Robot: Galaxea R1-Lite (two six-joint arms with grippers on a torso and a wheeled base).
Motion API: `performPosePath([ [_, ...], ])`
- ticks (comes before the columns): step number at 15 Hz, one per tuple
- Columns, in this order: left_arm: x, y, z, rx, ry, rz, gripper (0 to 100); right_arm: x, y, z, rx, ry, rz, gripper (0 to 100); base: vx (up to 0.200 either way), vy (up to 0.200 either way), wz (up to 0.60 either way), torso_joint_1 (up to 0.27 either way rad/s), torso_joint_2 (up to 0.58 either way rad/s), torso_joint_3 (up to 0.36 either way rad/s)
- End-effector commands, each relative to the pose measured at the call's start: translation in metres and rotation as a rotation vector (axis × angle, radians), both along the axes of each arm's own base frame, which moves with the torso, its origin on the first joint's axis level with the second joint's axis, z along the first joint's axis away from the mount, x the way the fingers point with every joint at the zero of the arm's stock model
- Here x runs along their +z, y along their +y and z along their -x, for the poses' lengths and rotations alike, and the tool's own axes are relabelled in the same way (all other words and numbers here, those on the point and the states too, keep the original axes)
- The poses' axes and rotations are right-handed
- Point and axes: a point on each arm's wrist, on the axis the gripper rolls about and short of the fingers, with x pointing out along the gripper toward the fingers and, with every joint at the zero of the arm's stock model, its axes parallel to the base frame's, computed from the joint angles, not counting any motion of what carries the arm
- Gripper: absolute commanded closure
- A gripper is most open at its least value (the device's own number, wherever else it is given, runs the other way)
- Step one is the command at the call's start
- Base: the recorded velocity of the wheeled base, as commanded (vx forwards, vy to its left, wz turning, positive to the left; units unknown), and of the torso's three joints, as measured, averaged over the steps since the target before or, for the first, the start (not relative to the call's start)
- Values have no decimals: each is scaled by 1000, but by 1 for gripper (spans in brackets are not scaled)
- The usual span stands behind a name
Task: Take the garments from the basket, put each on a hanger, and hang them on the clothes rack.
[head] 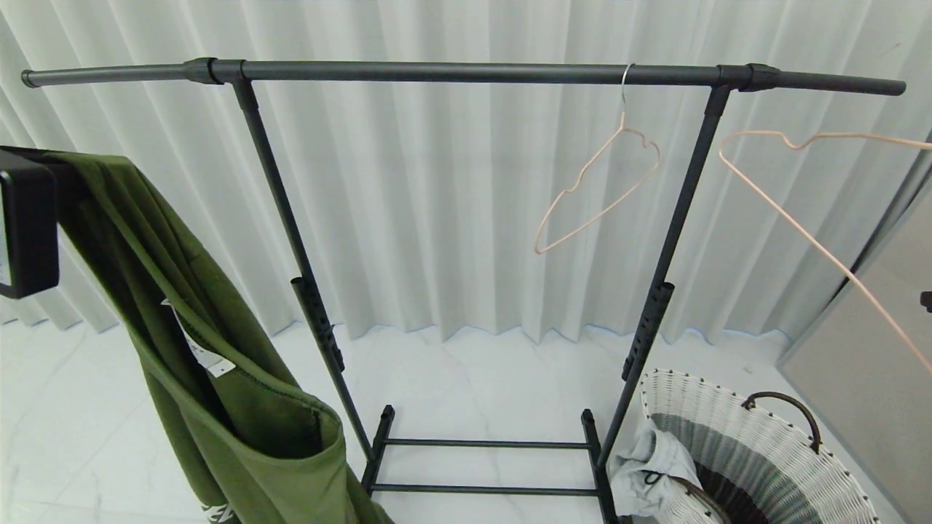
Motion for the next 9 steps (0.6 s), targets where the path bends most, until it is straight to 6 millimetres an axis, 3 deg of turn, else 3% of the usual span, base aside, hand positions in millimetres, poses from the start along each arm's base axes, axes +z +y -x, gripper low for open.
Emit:
performPosePath([
  [1, -2, 0, 0, -1, 5, -4, 100, 4, 10, 15, 123, -32, -14, 100, 0, 0, 0, 0, 0, 0],
  [4, -6, -2, -2, -1, 18, -13, 100, 4, 34, 29, 350, -29, -21, 100, 0, 0, 0, 0, 0, 0],
  [9, -9, -13, -14, 16, 39, -19, 100, -15, 70, 64, 763, 40, 8, 100, 0, 0, 0, 0, 0, 0],
])
